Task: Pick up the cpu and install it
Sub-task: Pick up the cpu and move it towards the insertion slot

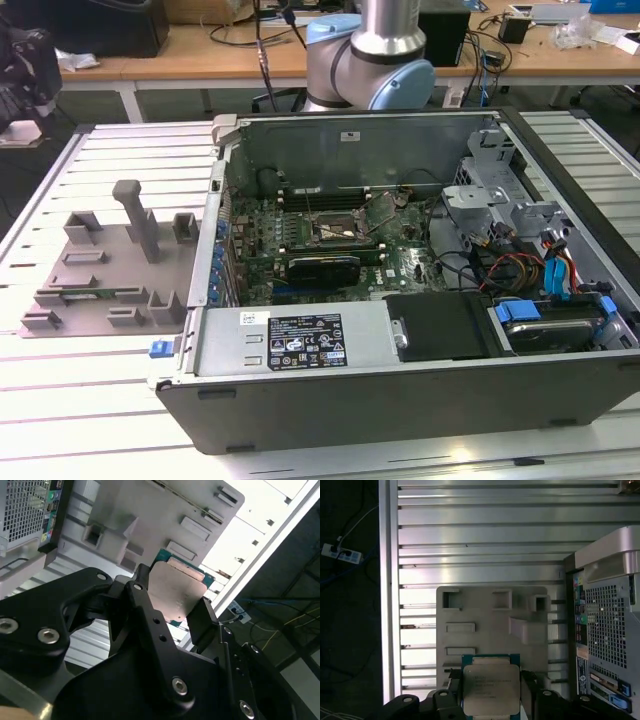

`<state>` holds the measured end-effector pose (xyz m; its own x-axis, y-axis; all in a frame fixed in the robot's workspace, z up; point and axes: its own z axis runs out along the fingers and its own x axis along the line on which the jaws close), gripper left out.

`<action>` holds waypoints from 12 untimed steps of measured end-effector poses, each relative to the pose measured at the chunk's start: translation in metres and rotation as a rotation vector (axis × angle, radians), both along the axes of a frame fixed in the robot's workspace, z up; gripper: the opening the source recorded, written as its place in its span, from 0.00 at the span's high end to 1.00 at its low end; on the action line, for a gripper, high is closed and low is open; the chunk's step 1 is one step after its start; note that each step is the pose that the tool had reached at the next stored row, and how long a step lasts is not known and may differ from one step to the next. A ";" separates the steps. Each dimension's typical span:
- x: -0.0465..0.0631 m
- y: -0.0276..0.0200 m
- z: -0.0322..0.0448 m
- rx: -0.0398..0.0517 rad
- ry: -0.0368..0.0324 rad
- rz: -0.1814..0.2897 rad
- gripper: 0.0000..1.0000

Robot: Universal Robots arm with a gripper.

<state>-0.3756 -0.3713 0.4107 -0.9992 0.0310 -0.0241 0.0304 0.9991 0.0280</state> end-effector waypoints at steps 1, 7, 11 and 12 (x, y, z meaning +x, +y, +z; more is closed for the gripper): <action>0.006 0.0000 0.0000 0.0000 0.0001 0.000 0.45; 0.036 0.0000 0.0000 -0.0001 0.0001 0.000 0.45; 0.054 0.0000 0.0000 0.0000 0.0001 0.000 0.45; 0.058 0.0000 0.0000 0.0000 -0.0001 0.000 0.45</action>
